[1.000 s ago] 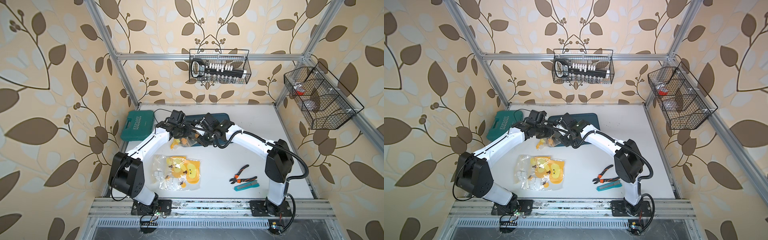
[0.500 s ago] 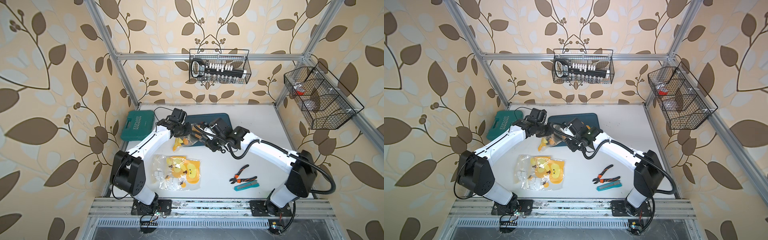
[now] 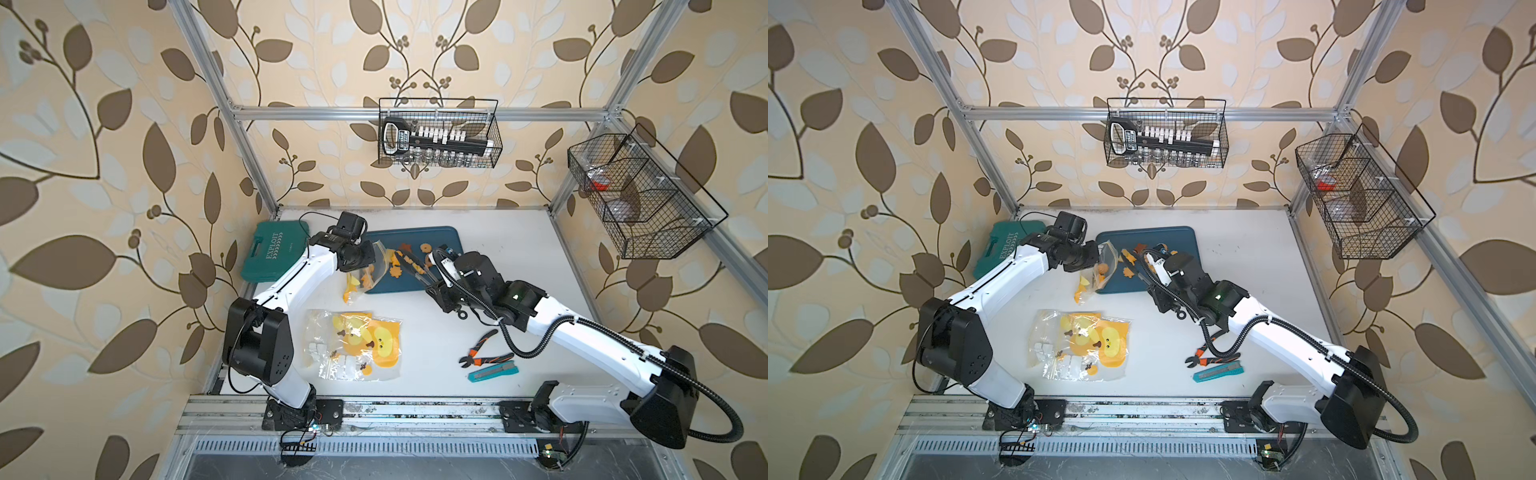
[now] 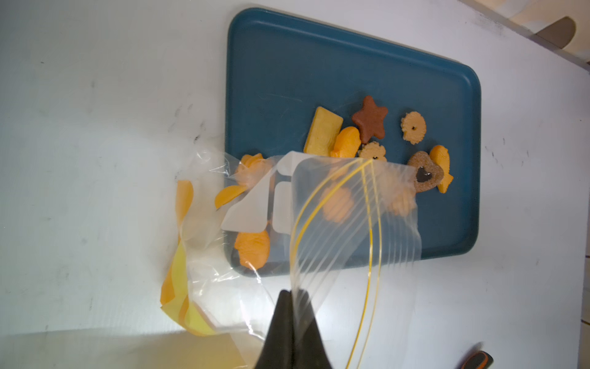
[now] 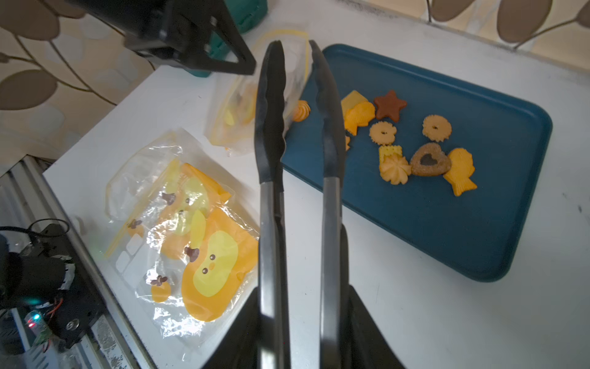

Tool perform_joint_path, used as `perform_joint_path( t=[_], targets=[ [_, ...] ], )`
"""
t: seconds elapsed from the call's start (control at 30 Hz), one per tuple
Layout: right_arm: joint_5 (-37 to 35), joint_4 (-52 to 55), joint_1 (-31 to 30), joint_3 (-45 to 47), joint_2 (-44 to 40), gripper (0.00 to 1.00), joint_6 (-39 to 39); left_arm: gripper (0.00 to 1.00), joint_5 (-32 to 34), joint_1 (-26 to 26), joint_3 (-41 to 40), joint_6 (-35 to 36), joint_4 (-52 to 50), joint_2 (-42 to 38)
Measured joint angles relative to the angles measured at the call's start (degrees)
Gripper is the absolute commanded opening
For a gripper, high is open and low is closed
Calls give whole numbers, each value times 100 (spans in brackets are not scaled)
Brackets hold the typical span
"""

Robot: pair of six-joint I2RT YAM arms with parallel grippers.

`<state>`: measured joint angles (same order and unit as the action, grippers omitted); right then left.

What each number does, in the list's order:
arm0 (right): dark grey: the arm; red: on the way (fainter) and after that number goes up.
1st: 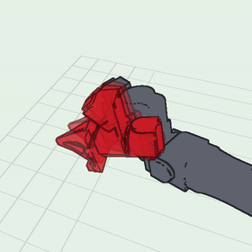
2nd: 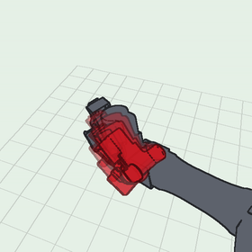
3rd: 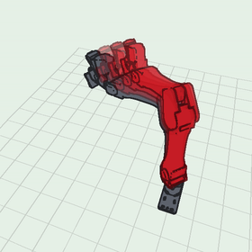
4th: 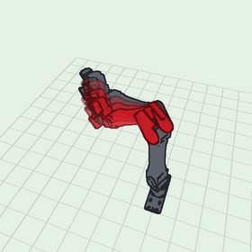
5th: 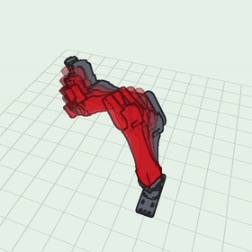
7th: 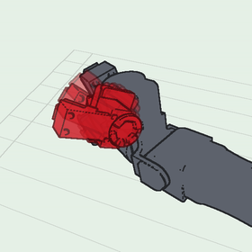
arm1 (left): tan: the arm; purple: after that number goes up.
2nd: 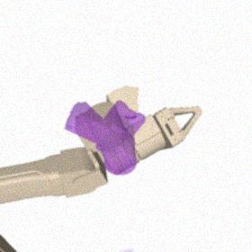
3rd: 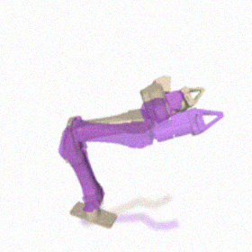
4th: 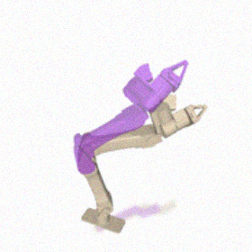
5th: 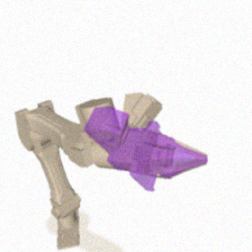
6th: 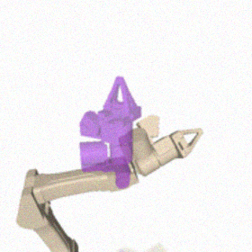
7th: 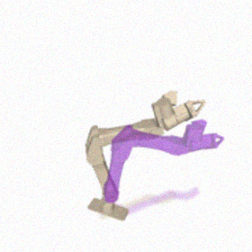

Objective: Put the cookies into a resealable bag to prevent moisture
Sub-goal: Pick up the cookie from the tray.

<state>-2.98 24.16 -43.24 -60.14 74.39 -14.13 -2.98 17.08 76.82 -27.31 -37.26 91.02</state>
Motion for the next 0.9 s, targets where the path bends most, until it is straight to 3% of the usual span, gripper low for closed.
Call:
perform_joint_path(
  t=[0.37,0.9],
  targets=[
    [195,-85,212,212,1226,38,-245,0,1300,-691,354,-17,-885,-879],
    [293,-151,212,-767,2726,55,-295,0,365,-691,378,15,-719,85]
  ],
)
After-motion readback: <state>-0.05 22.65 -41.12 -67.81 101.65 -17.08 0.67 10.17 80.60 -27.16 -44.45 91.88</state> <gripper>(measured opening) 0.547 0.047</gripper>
